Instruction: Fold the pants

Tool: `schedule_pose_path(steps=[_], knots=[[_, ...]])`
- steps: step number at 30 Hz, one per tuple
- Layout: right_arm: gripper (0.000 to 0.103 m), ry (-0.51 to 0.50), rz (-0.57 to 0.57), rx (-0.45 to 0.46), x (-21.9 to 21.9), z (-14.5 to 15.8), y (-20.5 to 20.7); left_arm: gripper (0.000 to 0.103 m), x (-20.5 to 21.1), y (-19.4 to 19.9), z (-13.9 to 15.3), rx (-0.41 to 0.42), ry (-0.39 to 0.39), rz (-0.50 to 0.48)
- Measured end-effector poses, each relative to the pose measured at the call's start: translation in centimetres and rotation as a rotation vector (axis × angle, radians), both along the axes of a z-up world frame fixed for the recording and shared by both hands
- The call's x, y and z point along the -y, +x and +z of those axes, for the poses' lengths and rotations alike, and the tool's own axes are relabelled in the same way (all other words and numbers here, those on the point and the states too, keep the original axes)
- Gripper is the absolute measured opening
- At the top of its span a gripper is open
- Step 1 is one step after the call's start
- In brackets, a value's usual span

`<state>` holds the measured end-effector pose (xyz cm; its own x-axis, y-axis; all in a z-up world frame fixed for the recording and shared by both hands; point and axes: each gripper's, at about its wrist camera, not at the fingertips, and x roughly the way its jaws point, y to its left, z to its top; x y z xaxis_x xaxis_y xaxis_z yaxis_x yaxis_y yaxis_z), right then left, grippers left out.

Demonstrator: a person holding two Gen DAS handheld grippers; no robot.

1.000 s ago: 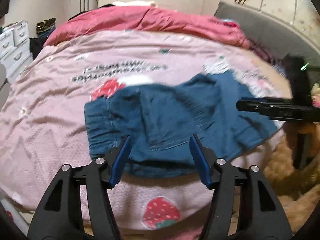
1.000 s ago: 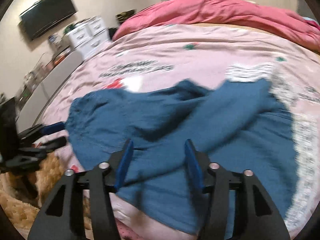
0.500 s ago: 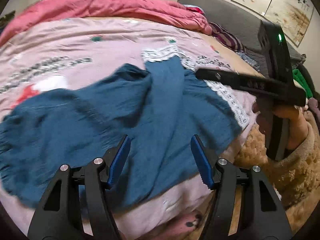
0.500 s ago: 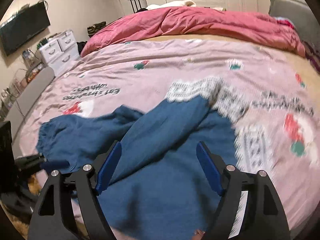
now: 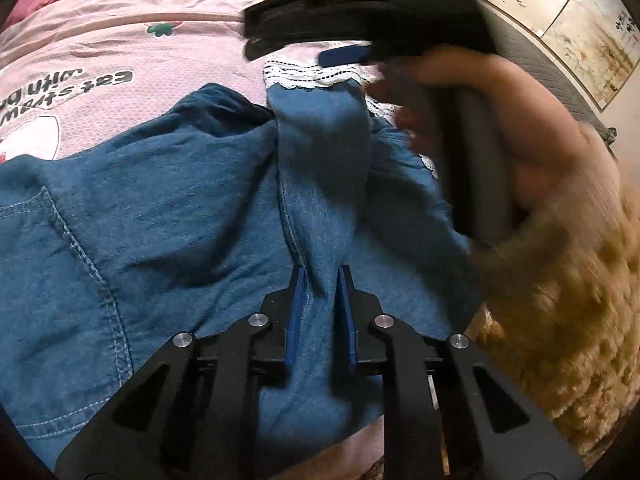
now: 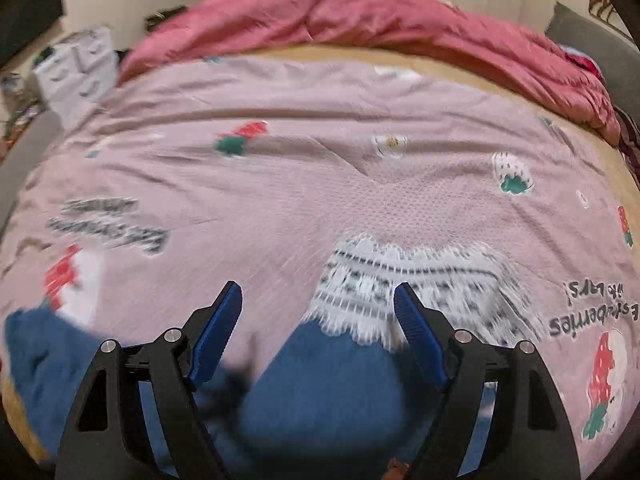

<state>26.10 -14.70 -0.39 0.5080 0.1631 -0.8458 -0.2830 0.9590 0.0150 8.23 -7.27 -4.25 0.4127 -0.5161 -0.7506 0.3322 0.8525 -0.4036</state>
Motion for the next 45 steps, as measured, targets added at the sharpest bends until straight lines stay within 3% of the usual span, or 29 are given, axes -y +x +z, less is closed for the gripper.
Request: schedule_pose_path(steps=[3, 5, 6, 8, 15, 19, 21, 23, 24, 25, 26, 30, 36, 39, 41, 45], knots=[[0.076, -0.067, -0.050, -0.044, -0.4, -2.4, 2.3, 0.010, 0.1, -0.2, -0.1, 0.006, 0.003, -0.007], [0.049, -0.064, -0.047, -0.052, -0.1, -3.2, 2.8, 0.010, 0.0, -0.4, 0.0, 0.006, -0.005, -0.008], [0.043, -0.066, -0.033, -0.043, 0.1, -3.3, 2.8, 0.010, -0.1, -0.4, 0.0, 0.007, -0.005, -0.011], [0.011, -0.024, -0.021, -0.036, 1.3, -2.7, 2.4, 0.010, -0.5, -0.7, 0.1, 0.012, -0.008, -0.014], [0.007, 0.254, -0.110, 0.069, 10.2, 2.3, -2.9, 0.010, -1.6, -1.1, 0.5, 0.035, 0.002, -0.016], [0.007, 0.329, -0.192, 0.133, 15.1, 4.6, -7.8, 0.023, -1.2, -1.8, 1.4, 0.068, 0.029, -0.018], [0.007, 0.371, -0.236, 0.137, 17.1, 4.9, -10.0, 0.024, -0.8, -2.1, 1.7, 0.095, 0.055, -0.028], [0.007, 0.414, -0.297, 0.130, 19.4, 4.3, -12.8, 0.024, -0.4, -2.2, 1.7, 0.117, 0.079, -0.044], [0.007, 0.431, -0.323, 0.128, 20.4, 3.9, -14.0, 0.019, -0.3, -2.1, 1.6, 0.125, 0.086, -0.053], [0.007, 0.446, -0.340, 0.123, 20.9, 3.7, -15.0, 0.003, -0.1, -2.2, 1.7, 0.126, 0.085, -0.065], [0.007, 0.466, -0.362, 0.111, 21.6, 3.2, -16.2, 0.000, -0.2, -2.4, 2.0, 0.124, 0.074, -0.080], [0.007, 0.548, -0.414, 0.063, 23.3, 1.6, -20.0, 0.000, -0.6, -3.5, 2.4, 0.150, 0.079, -0.124], [0.007, 0.566, -0.440, -0.014, 23.2, -0.3, -23.6, 0.000, -0.8, -4.9, 2.9, 0.174, 0.101, -0.167], [0.015, 0.565, -0.462, -0.046, 23.4, -1.4, -24.2, 0.000, -0.2, -4.8, 2.3, 0.176, 0.135, -0.186], [0.028, 0.593, -0.479, -0.051, 23.8, -1.6, -24.5, 0.000, -0.2, -4.9, 2.1, 0.171, 0.140, -0.185], [0.031, 0.611, -0.519, -0.034, 25.2, -1.8, -24.6, 0.000, -0.4, -4.9, 2.3, 0.175, 0.142, -0.181]])
